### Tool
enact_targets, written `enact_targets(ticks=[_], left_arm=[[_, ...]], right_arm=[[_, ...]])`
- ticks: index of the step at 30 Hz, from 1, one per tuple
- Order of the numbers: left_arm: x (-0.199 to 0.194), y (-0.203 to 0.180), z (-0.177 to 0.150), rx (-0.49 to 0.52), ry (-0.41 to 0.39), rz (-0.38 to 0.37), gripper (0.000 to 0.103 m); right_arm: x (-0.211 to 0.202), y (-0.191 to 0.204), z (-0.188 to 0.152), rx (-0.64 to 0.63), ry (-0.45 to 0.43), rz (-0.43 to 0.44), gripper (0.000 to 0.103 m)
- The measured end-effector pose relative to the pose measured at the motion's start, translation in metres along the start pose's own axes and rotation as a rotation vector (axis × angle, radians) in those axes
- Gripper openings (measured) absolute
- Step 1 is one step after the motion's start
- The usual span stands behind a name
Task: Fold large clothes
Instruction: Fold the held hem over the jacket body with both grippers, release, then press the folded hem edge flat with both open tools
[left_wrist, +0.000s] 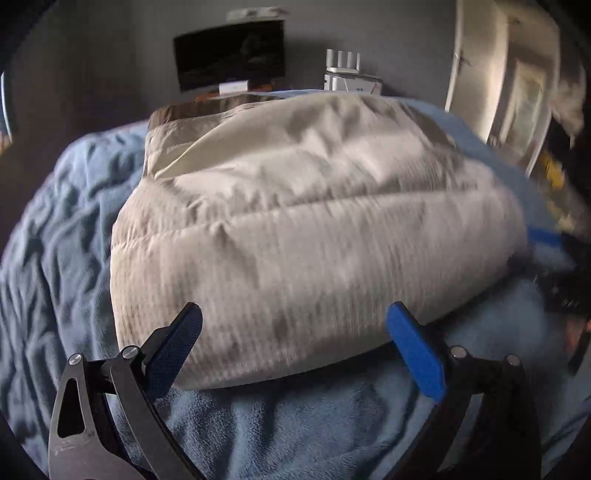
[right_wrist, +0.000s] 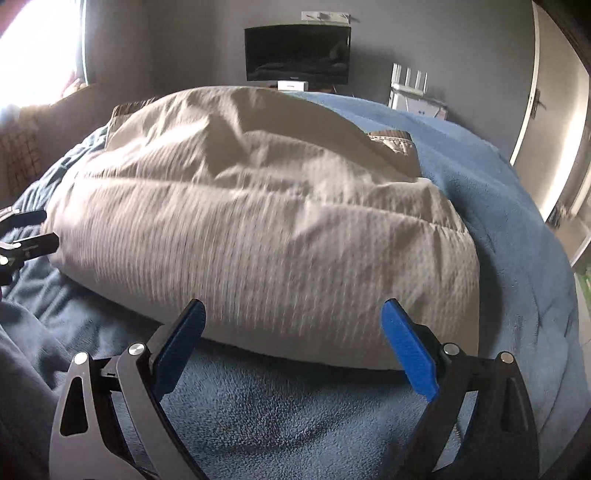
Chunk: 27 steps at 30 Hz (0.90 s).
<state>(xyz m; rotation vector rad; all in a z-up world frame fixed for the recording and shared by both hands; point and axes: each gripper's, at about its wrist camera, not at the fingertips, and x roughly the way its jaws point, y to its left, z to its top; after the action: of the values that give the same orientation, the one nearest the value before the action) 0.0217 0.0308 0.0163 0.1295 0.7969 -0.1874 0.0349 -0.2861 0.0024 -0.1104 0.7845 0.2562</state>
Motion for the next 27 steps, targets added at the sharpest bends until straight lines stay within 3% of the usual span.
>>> enact_targets(ticks=[6, 11, 14, 17, 27], left_arm=[[0.019, -0.005, -0.005, -0.004, -0.015, 0.013, 0.096], [0.036, -0.001, 0.008, -0.021, -0.023, 0.018, 0.097], [0.043, 0.009, 0.027, -0.067, -0.038, -0.022, 0.098], [0.063, 0.021, 0.05, -0.114, 0.008, -0.078, 0.098], [0.135, 0.039, 0.142, -0.121, 0.107, -0.011, 0.098]], right_arm=[[0.007, -0.007, -0.002, 0.062, -0.043, -0.03, 0.095], [0.032, -0.016, 0.01, 0.127, -0.009, -0.012, 0.095], [0.04, -0.018, 0.029, 0.15, -0.029, -0.001, 0.095], [0.054, -0.013, 0.053, 0.121, -0.025, -0.007, 0.095], [0.139, -0.017, 0.151, 0.148, 0.095, 0.012, 0.097]])
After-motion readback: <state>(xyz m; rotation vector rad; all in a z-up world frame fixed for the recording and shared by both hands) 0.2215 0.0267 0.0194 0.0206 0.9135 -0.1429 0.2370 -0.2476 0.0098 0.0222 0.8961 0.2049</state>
